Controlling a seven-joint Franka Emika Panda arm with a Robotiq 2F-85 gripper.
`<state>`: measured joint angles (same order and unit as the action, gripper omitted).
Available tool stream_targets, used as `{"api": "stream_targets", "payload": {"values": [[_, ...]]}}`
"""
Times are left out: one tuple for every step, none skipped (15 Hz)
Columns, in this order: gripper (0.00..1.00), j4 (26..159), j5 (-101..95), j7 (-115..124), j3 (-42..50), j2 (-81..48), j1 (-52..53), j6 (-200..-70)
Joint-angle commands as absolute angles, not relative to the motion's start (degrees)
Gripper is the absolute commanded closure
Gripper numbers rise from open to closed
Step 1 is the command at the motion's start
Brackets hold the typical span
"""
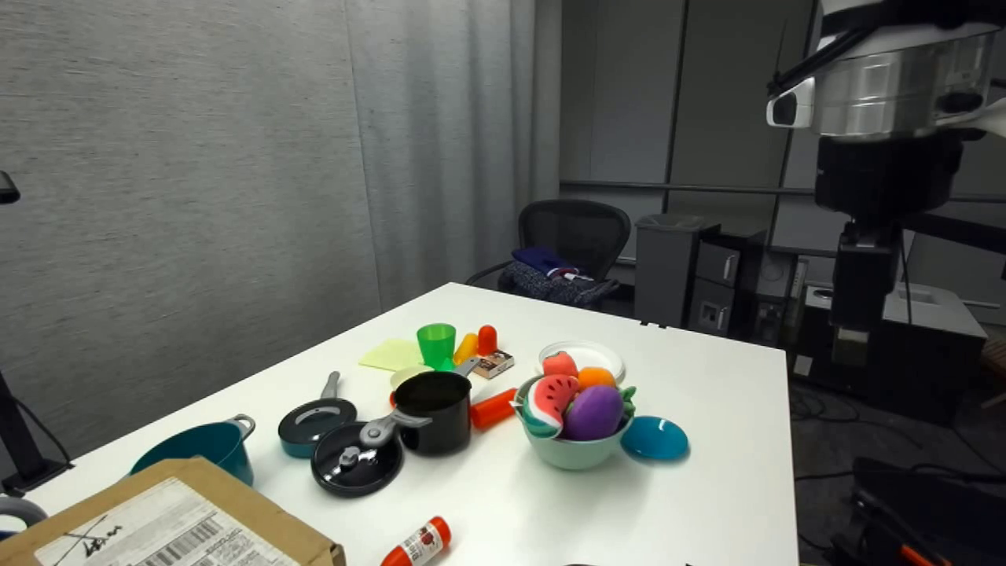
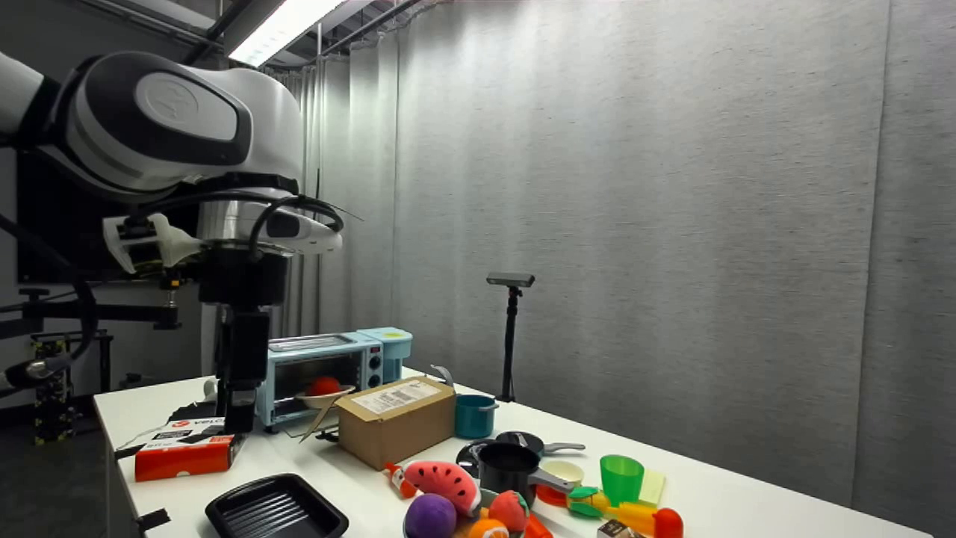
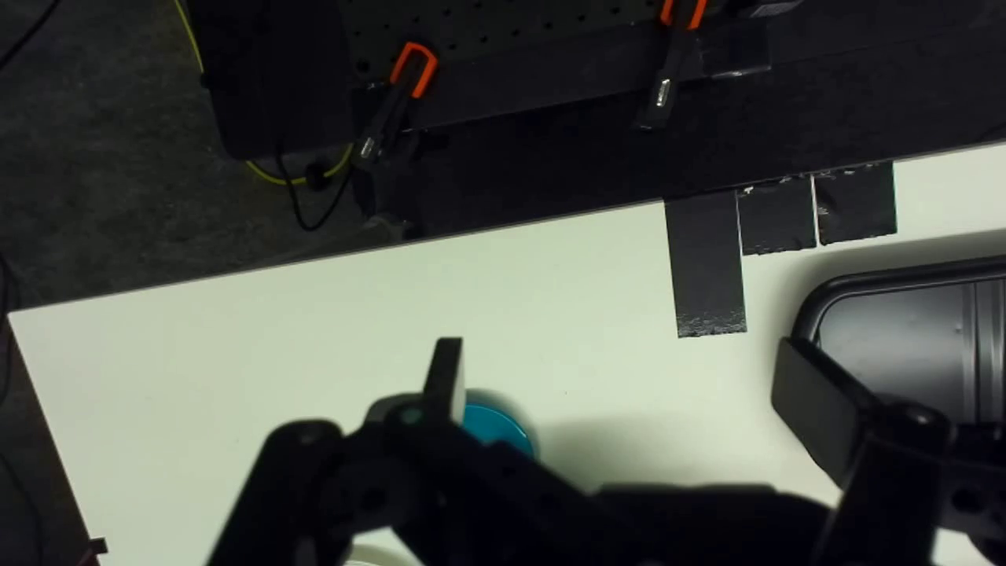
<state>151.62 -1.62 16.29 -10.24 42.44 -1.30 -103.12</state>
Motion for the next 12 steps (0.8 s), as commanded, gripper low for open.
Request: {"api": "stream_targets", "payload": {"values": [[0.00,151.36,-2.12,18.02,-10.10,41.27,-1.13,-104.98],[0.00,151.31,-2.48,19.20,-10.39,40.42,-1.73,-107.26],[0.00,150.88,-2.00,20.70,-10.17,38.97,-2.35,-109.75],[0.00,150.71,-2.14,22.11,-10.15,37.93,-2.89,-112.27],[0.00,150.10,-1.96,23.41,-10.01,35.93,-3.35,-114.87],[0.00,149.43,-2.49,24.56,-10.13,33.95,-3.98,-117.26],[0.00,148.52,-2.76,25.12,-9.86,31.83,-4.56,-119.31],[0.00,147.46,-3.26,25.85,-9.78,29.71,-5.28,-121.25],[0.00,146.11,-3.47,26.45,-9.68,27.44,-5.79,-123.12],[0.00,144.65,-3.87,27.19,-9.71,25.09,-6.35,-125.09],[0.00,142.87,-4.34,27.91,-9.82,22.46,-6.81,-126.99],[0.00,141.32,-5.13,28.97,-9.98,20.11,-7.33,-128.73]]}}
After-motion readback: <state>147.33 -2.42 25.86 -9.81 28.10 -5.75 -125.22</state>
